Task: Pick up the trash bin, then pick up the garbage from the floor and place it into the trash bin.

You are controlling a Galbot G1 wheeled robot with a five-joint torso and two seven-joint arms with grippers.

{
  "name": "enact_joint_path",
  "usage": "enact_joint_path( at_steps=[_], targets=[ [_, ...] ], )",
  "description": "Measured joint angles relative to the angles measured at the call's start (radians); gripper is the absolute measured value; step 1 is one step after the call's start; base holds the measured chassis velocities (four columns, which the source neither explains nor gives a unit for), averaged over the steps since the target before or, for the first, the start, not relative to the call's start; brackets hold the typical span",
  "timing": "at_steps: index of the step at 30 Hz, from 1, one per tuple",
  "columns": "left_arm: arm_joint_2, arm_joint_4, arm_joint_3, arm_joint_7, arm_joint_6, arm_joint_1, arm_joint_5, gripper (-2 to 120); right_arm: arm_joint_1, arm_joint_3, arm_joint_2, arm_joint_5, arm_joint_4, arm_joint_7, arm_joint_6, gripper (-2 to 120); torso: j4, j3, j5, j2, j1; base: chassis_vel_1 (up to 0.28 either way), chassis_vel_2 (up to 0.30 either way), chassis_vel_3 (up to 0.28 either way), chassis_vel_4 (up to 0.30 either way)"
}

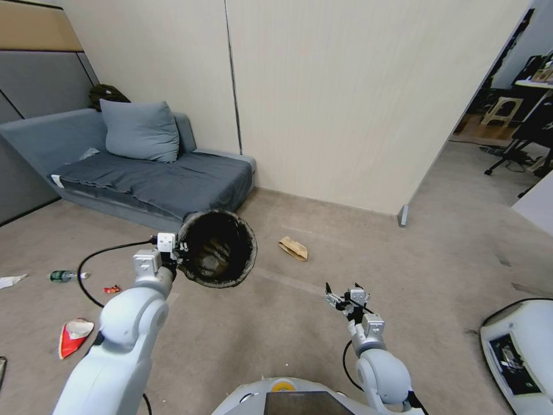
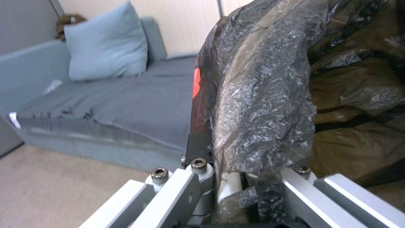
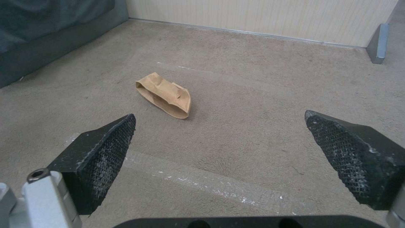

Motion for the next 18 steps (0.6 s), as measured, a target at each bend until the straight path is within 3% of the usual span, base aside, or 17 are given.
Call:
enact_joint_path(
  at_steps=[18],
  targets=[
    [-0.016, -0.004, -0.021, 0.004, -0.001, 0.038, 0.022, 1, -0.005, 0.012, -0.004, -0.008, 0.0, -0.05, 0.044, 100, -0.0001, 0.0, -0.0001, 0.0, 0.0, -0.011, 0.013, 0.011, -0.01]
  ],
)
